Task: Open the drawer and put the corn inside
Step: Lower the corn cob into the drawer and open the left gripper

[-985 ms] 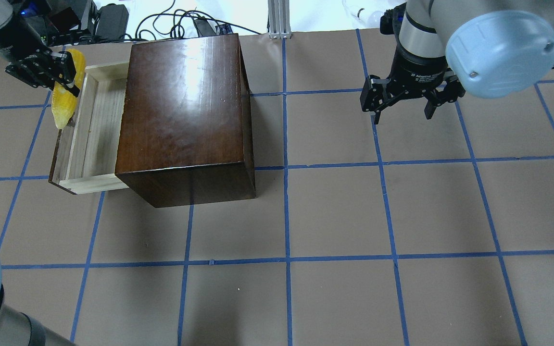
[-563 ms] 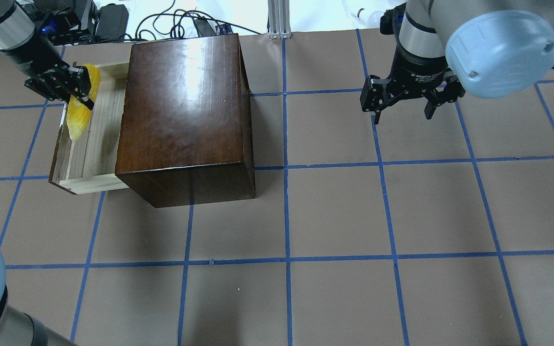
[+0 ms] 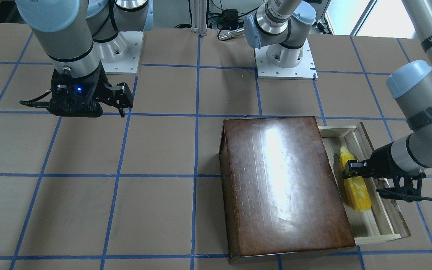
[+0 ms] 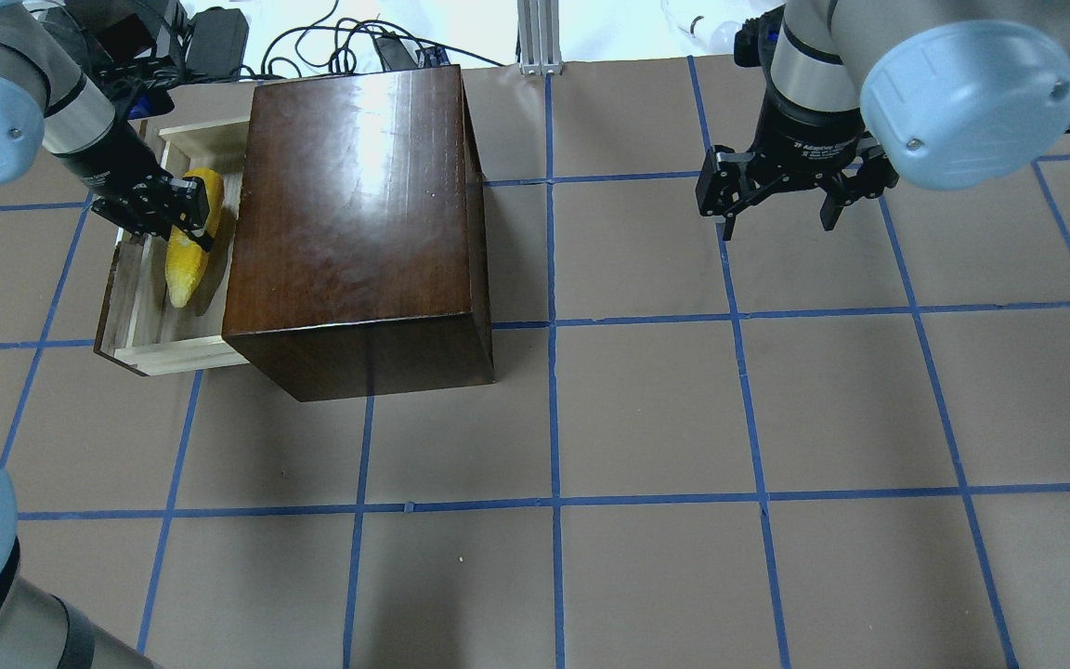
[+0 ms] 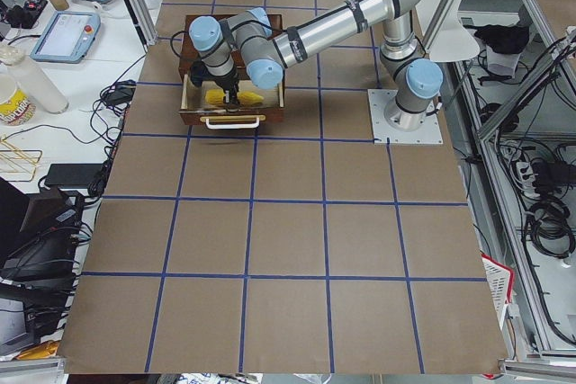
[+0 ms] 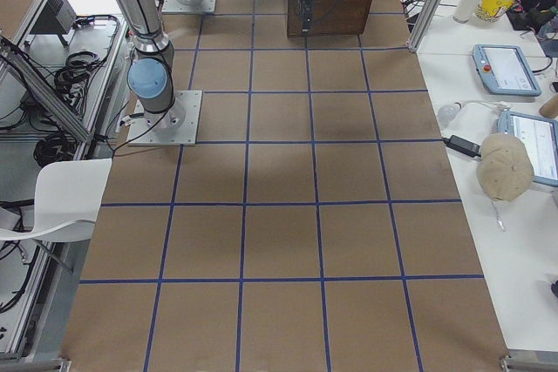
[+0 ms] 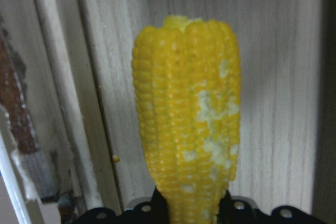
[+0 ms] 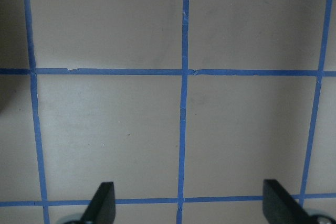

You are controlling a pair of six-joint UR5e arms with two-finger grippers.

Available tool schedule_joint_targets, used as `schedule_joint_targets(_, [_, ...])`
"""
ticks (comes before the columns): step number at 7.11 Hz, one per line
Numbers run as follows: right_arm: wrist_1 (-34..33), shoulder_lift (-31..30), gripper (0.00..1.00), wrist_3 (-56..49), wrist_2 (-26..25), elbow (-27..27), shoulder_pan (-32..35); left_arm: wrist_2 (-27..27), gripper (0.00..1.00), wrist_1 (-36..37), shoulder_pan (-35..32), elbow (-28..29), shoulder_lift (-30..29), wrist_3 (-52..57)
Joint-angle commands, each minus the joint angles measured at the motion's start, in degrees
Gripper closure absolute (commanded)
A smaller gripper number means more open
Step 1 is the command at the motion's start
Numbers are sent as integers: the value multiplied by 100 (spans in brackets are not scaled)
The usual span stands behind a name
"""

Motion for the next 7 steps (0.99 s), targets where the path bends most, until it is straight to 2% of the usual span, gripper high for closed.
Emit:
schedule_joint_targets(1, [3,1,0,0,0,0,0,2,49,-18,-35,3,-24,-40])
schedule_joint_targets(2, [-6,1,0,0,0,0,0,2,5,-27,-27,12,-24,-40])
schedule_joint_targets(3, [3,1,0,0,0,0,0,-76,0,-62,-44,55,80,-40])
schedule_joint_targets(5, [3,1,0,0,9,0,0,-217,0,-71,-53,195,178,-40])
schedule_joint_targets(7, [-6,1,0,0,0,0,0,-226,0,-595,-123,598,396,-58])
